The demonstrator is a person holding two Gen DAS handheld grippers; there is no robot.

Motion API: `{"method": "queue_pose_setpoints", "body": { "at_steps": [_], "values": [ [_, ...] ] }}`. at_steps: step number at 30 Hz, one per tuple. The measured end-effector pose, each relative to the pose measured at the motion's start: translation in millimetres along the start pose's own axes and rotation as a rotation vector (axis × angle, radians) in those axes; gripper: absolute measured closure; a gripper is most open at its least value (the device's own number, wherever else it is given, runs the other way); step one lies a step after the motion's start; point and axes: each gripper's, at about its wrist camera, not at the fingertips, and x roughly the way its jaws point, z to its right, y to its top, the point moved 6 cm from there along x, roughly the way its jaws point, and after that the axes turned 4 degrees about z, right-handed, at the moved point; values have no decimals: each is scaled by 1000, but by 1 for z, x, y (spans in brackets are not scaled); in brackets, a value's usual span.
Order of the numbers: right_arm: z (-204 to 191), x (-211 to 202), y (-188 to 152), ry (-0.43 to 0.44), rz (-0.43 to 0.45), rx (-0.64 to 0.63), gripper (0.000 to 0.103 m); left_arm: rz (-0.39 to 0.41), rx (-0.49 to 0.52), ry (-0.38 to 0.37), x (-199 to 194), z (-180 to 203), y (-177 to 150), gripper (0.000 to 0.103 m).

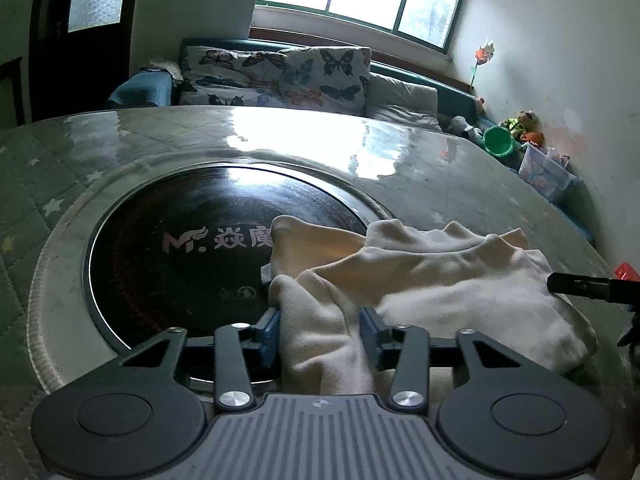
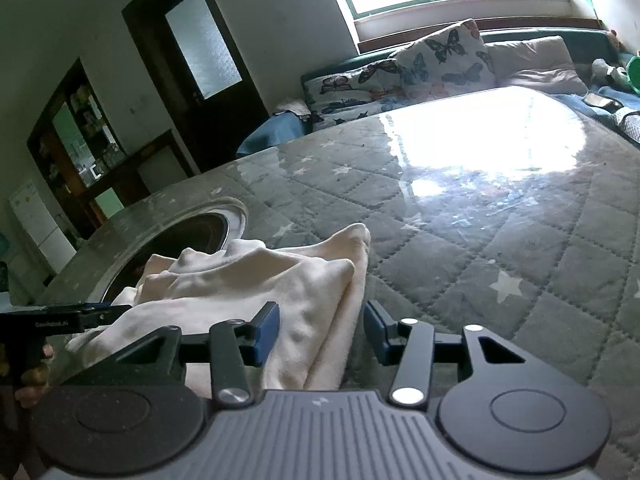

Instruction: Fold clothes

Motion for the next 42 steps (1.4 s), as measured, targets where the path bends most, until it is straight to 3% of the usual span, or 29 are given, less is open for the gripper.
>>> {"method": "queue_pose_setpoints", "body": {
  "at_steps": [1, 3, 8, 12, 15, 17, 25, 31, 42],
  "values": [
    [-1, 1, -1, 3, -6, 0, 73, -1, 0, 1, 0, 1, 0, 64],
    [-5, 4, -2, 8, -16, -1, 78, -2, 1, 3, 0, 1, 0, 65],
    [-6, 4, -1, 9, -16, 6, 78, -5, -21, 23, -1, -2, 2, 58],
    [-5, 4, -2, 11, -11, 11, 77, -2, -19, 26, -1, 0, 2, 59],
    [-6, 6, -3, 28, -10, 27, 77, -3, -16, 10, 1, 3, 2, 65],
    [-7, 8, -5, 45, -15, 42, 86, -4, -19, 0, 2, 5, 3, 75],
    [-5, -20, 3, 51, 72, 67, 93, 30, 18, -55, -5, 20, 20, 81],
    [8, -49, 16, -23, 128, 38, 93, 49, 113, -143, 5, 63, 41, 82],
    [64, -105, 40, -269, 232, 15, 95, 12, 261, -324, 55, 174, 64, 83]
  ]
}}
